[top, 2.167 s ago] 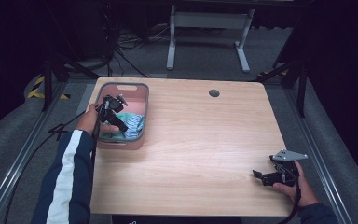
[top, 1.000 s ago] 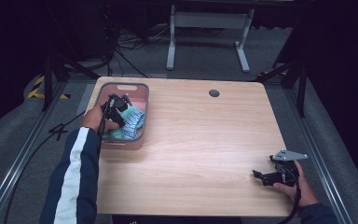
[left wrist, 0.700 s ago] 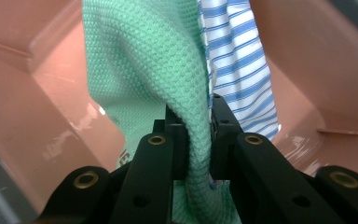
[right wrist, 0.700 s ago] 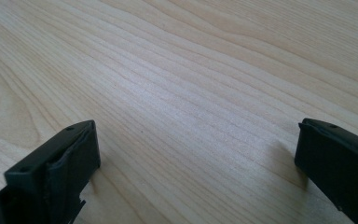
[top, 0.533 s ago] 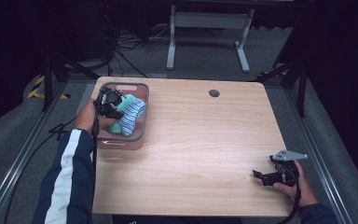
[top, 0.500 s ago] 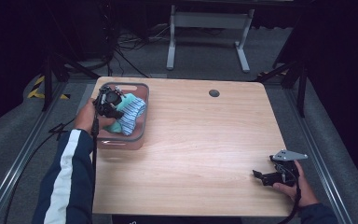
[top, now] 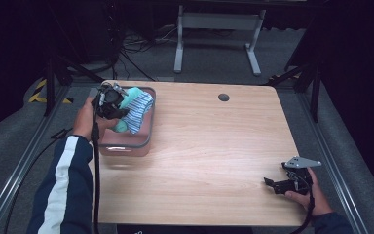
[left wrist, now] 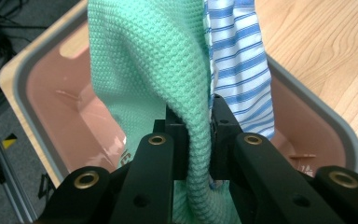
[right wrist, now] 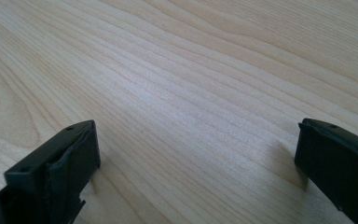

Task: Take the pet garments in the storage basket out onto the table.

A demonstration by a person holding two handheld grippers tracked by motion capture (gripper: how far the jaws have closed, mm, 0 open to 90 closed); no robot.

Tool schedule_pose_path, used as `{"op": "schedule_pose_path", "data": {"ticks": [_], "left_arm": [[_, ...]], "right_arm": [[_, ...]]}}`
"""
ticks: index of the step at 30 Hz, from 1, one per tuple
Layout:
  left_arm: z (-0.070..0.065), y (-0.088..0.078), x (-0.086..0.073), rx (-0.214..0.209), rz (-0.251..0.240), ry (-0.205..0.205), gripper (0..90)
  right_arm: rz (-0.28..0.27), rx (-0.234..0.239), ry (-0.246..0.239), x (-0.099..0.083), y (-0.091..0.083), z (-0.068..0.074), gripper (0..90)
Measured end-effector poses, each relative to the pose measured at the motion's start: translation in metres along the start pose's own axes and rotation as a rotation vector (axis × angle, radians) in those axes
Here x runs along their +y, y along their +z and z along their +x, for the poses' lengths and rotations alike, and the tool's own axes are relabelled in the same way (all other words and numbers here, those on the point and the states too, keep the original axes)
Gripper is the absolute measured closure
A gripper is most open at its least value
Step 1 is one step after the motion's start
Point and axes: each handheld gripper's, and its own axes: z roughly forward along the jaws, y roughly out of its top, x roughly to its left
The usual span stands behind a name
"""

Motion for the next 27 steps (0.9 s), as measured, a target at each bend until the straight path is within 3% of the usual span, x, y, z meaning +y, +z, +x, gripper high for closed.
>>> {"op": "schedule_pose_path", "data": {"ticks": [8,14,27], "left_arm": [[-0.008,-0.018,0.003,0.012,-0.069,0.021,81.9],[-0.025,-0.031,0.013,0.002,-0.129,0.064,81.9],[-0.065,-0.031,0.040,-0.043,-0.140,0.203,81.9]], "right_arm": [[0.000,0.000,0.000,0.000,0.000,0.000,0.4],[0.000,0.000,0.000,0.000,0.000,0.000,0.3],[0.000,0.001,-0.001,0.000,0.000,0.000,0.4]]}}
